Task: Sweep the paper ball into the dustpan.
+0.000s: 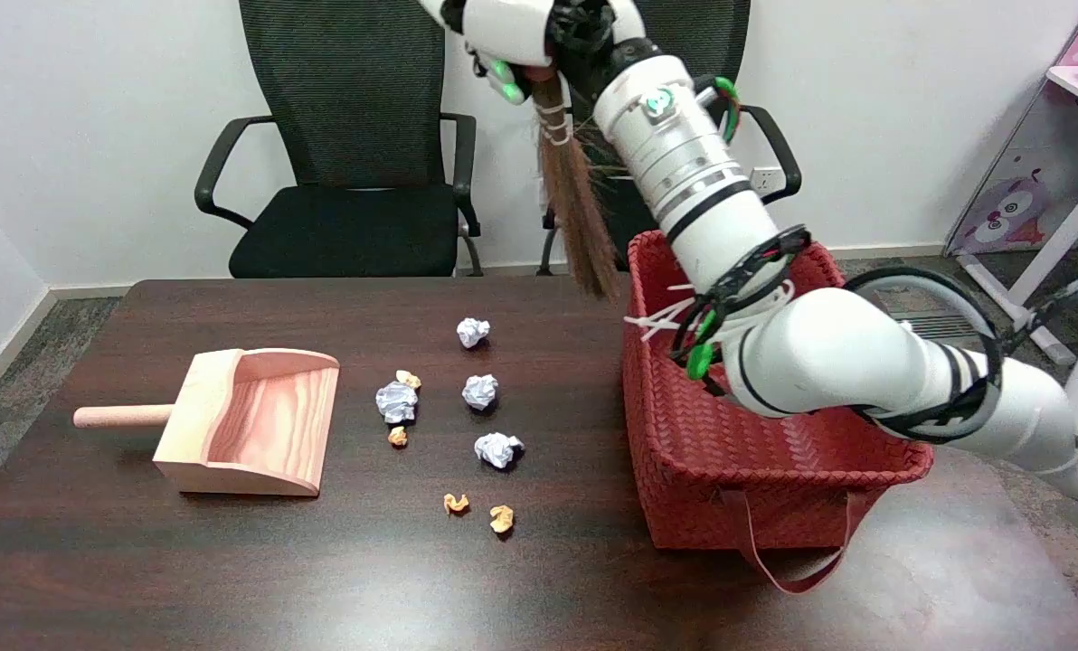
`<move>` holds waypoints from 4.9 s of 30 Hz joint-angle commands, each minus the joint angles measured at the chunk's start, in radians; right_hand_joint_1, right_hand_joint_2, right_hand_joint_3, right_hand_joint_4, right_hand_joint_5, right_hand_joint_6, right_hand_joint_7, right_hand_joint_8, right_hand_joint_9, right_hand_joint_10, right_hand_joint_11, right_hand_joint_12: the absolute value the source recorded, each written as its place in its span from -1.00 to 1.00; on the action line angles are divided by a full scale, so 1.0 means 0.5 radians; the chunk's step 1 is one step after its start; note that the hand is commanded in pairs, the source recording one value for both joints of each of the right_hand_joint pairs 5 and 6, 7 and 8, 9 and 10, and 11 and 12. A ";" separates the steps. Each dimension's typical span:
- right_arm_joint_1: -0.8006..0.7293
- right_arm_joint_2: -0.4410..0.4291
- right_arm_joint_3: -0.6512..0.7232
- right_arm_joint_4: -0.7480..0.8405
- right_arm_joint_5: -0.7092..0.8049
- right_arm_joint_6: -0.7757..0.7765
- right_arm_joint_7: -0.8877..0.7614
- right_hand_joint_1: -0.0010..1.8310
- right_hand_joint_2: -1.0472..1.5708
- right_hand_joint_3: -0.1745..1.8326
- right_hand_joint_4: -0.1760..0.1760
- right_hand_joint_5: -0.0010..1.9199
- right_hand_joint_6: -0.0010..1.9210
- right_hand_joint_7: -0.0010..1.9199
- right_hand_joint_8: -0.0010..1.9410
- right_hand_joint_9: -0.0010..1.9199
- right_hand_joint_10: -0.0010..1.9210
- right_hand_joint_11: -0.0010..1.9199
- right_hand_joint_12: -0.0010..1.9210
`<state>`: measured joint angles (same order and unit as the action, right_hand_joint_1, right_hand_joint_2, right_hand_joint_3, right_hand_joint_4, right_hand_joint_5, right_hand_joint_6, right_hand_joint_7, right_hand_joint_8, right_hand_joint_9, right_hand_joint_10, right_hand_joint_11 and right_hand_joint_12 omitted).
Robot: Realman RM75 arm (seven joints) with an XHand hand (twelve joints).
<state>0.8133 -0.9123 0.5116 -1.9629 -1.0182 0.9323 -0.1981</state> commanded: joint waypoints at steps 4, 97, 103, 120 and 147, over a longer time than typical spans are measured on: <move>0.037 -0.180 -0.094 0.202 0.174 -0.117 0.002 0.14 1.00 0.28 1.00 1.00 1.00 1.00 0.98 1.00 1.00 1.00 1.00; 0.300 -1.282 -0.327 2.883 -1.544 -0.966 1.663 0.06 1.00 -0.28 1.00 1.00 1.00 1.00 0.98 1.00 1.00 1.00 1.00; 0.300 -1.347 -0.333 2.910 -1.559 -0.977 1.676 0.04 1.00 -0.22 1.00 1.00 1.00 1.00 0.98 1.00 1.00 1.00 1.00; 0.222 -1.400 -0.382 2.896 -1.559 -1.080 1.948 0.03 1.00 -0.20 1.00 1.00 1.00 1.00 0.98 1.00 1.00 0.99 0.99; 0.064 -1.317 -0.333 2.298 -1.544 -0.976 2.170 0.06 1.00 -0.19 1.00 1.00 1.00 1.00 0.98 1.00 1.00 1.00 1.00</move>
<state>0.8909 -1.5966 0.3295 -0.6393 -1.7936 0.4081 0.7886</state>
